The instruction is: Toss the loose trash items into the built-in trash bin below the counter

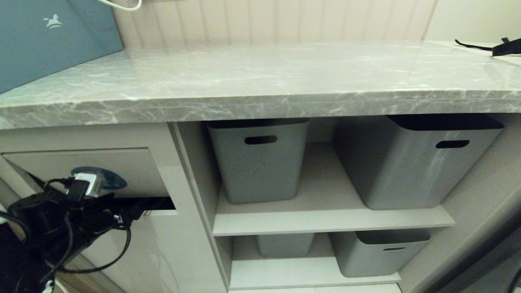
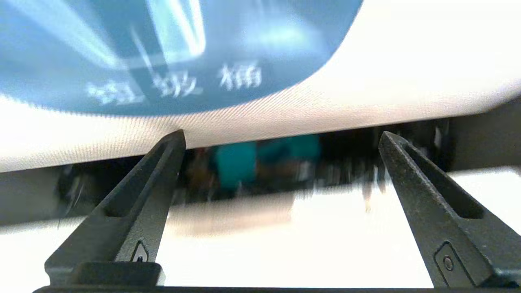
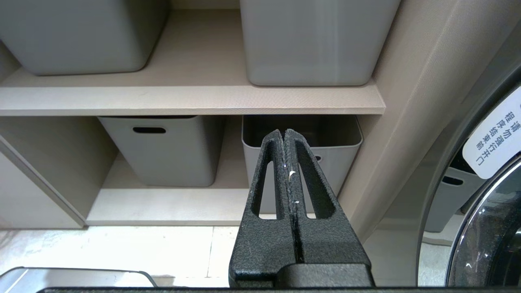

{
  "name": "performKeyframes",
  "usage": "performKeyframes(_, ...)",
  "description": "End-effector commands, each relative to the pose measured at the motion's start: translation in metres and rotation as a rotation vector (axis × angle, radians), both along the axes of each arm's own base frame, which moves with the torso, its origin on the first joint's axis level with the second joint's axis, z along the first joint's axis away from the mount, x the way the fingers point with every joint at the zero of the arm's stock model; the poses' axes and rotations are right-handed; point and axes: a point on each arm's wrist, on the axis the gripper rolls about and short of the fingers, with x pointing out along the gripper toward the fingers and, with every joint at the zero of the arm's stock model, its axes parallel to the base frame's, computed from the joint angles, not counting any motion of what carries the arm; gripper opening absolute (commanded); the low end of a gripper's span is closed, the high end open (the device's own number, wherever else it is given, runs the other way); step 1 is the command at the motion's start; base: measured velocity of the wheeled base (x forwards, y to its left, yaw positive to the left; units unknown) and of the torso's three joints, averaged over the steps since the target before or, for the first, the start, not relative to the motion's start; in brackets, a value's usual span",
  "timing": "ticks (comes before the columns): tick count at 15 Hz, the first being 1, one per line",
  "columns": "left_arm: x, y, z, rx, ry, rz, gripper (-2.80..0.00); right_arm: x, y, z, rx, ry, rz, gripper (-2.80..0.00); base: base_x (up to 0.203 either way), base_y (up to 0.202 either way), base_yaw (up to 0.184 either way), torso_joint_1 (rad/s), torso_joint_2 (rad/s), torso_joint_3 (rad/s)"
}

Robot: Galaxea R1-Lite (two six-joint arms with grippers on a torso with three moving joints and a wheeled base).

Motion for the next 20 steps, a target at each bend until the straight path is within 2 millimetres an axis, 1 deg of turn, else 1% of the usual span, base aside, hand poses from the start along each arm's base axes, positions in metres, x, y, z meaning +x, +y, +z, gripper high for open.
performKeyframes(1, -0.028, -0.004, 0.009, 0.013, 0.004, 0.016, 0.0, 0.0, 0.0, 0.0, 0.0, -0.001, 0.0, -2.8, 0.0, 0.0, 0.0, 0.0, 0.0, 0.0)
performKeyframes(4, -0.058, -0.008, 0.022, 0.017, -0.021, 0.028, 0.0, 0.0, 0.0, 0.0, 0.0, -0.001, 0.0, -2.8, 0.0, 0.0, 0.0, 0.0, 0.0, 0.0)
performKeyframes(5, -0.068, -0.009, 0.026, 0.018, -0.029, 0.03, -2.8, 0.0, 0.0, 0.0, 0.0, -0.002, 0.0, -2.8, 0.0, 0.0, 0.0, 0.0, 0.0, 0.0)
performKeyframes(8, -0.096, -0.014, 0.042, 0.025, -0.082, 0.032, -2.8, 0.0, 0.0, 0.0, 0.0, -0.001, 0.001, -2.8, 0.0, 0.0, 0.0, 0.0, 0.0, 0.0)
performKeyframes(11, -0.128, -0.02, 0.067, 0.047, -0.194, 0.033, -2.8, 0.0, 0.0, 0.0, 0.0, -0.002, 0.001, -2.8, 0.0, 0.0, 0.0, 0.0, 0.0, 0.0)
performKeyframes(13, -0.155, -0.024, 0.079, 0.06, -0.258, 0.055, -2.8, 0.0, 0.0, 0.0, 0.0, -0.001, 0.0, -2.8, 0.0, 0.0, 0.0, 0.0, 0.0, 0.0)
performKeyframes(15, -0.187, -0.029, 0.085, 0.069, -0.317, 0.085, -2.8, 0.0, 0.0, 0.0, 0.0, 0.0, 0.001, -2.8, 0.0, 0.0, 0.0, 0.0, 0.0, 0.0)
performKeyframes(17, -0.22, -0.034, 0.081, 0.073, -0.355, 0.103, -2.8, 0.0, 0.0, 0.0, 0.0, -0.001, 0.001, -2.8, 0.0, 0.0, 0.0, 0.0, 0.0, 0.0)
performKeyframes(18, -0.233, -0.037, 0.075, 0.072, -0.353, 0.108, -2.8, 0.0, 0.0, 0.0, 0.0, -0.002, 0.001, -2.8, 0.0, 0.0, 0.0, 0.0, 0.0, 0.0)
performKeyframes(20, -0.254, -0.04, 0.055, 0.06, -0.293, 0.116, -2.8, 0.0, 0.0, 0.0, 0.0, 0.0, 0.002, -2.8, 0.0, 0.0, 0.0, 0.0, 0.0, 0.0)
